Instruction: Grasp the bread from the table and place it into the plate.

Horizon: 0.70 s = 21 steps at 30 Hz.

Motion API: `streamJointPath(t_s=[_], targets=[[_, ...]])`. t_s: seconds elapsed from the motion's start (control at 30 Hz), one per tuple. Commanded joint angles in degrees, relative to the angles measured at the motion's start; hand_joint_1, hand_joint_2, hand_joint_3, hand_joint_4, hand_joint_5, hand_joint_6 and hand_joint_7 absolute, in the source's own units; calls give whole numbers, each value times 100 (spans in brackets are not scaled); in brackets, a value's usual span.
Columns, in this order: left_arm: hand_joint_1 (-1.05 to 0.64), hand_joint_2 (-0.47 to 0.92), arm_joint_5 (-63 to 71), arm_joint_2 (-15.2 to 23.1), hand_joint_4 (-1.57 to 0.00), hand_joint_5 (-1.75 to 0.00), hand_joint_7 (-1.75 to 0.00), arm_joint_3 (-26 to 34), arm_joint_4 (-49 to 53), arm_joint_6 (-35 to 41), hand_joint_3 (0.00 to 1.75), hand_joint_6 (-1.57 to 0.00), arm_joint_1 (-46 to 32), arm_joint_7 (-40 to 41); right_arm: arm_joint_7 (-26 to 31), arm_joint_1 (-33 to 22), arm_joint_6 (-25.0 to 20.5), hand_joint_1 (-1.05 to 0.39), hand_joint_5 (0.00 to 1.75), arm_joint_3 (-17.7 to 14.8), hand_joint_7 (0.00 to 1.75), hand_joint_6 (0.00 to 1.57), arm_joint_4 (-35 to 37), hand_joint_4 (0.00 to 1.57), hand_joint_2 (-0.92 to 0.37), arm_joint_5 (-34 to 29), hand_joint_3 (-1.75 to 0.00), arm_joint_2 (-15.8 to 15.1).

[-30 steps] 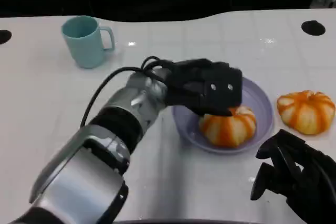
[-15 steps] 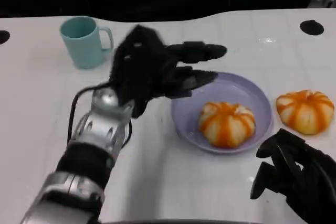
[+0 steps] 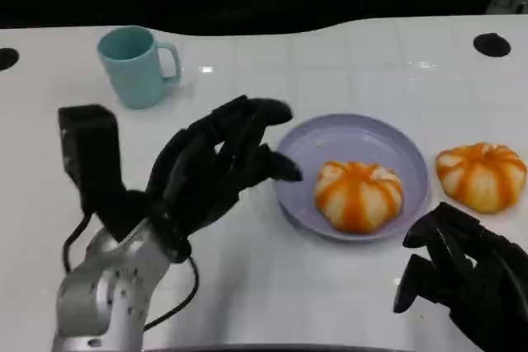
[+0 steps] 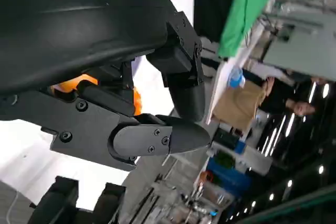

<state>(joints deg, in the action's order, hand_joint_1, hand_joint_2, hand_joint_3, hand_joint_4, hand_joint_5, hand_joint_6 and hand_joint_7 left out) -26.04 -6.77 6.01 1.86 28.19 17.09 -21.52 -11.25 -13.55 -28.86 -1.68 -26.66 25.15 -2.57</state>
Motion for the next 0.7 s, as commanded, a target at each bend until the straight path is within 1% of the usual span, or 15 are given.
streamJointPath(t_s=[0.03, 0.07, 0.2, 0.27, 0.5, 0.7], targets=[[-59, 92, -601, -149, -73, -174, -153, 295, -1160, 709, 50, -59, -924, 708, 95, -11, -75, -45, 175, -59, 163, 50, -88, 64, -92, 30, -39, -48], [-59, 92, -651, -143, -76, -174, -158, 290, -1284, 784, 51, -59, -1028, 788, 104, -6, -97, -45, 175, -64, 162, 49, -98, 64, -92, 44, -39, -51], [-58, 92, -775, -157, -77, -175, -171, 248, -1648, 910, 54, -54, -1578, 973, 123, 7, -141, -44, 175, -58, 163, 48, -132, 64, -92, 25, -39, -76], [-58, 92, -806, -173, -78, -175, -174, 233, -1717, 924, 53, -53, -1720, 1021, 116, 10, -129, -44, 175, -48, 163, 48, -127, 63, -92, 9, -40, -87], [-56, 92, -800, -161, -82, -175, -175, 145, -1900, 719, 54, -58, -2324, 1022, 133, 27, -132, -43, 175, -60, 163, 48, -125, 63, -92, 13, -40, -84], [-55, 92, -784, -102, -85, -175, -175, 149, -1917, 613, 51, -64, -2438, 1046, 184, 11, -194, -43, 175, -95, 163, 49, -169, 63, -92, 52, -39, -65]])
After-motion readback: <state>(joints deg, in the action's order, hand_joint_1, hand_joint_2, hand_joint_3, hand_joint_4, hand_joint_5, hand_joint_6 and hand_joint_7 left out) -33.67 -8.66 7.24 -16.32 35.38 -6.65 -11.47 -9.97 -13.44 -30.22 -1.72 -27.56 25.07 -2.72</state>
